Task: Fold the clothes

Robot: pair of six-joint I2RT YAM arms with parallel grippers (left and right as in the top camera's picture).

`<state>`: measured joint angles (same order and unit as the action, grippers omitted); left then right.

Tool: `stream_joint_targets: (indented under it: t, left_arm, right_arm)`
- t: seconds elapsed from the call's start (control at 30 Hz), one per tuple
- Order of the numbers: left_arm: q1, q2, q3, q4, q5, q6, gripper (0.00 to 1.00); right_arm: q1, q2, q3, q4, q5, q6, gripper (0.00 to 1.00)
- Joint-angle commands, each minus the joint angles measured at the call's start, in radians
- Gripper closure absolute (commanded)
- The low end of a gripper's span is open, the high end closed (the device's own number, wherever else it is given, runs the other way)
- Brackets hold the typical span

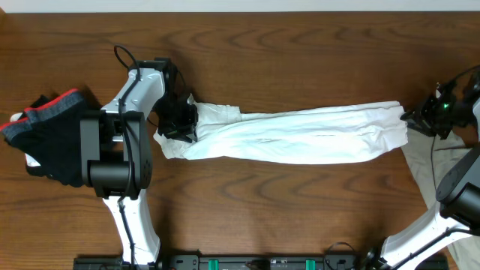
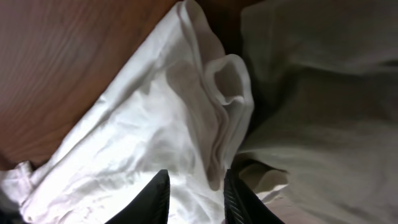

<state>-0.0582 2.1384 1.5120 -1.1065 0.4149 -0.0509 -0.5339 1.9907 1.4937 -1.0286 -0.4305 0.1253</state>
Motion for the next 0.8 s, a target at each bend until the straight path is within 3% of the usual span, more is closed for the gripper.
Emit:
stream_joint_targets:
  t: [0.0,0.77]
  left_arm:
    - [0.001,0.004,-0.006,-0.003,-0.009,0.01,0.84]
    - [0.001,0.004,-0.006,-0.003,-0.009,0.01,0.84]
  right_arm:
    - [0.024,0.008,0.015,-0.006,0.055,0.0,0.72]
    - [0.065,0.009,-0.031,0.036,0.089,0.002,0.72]
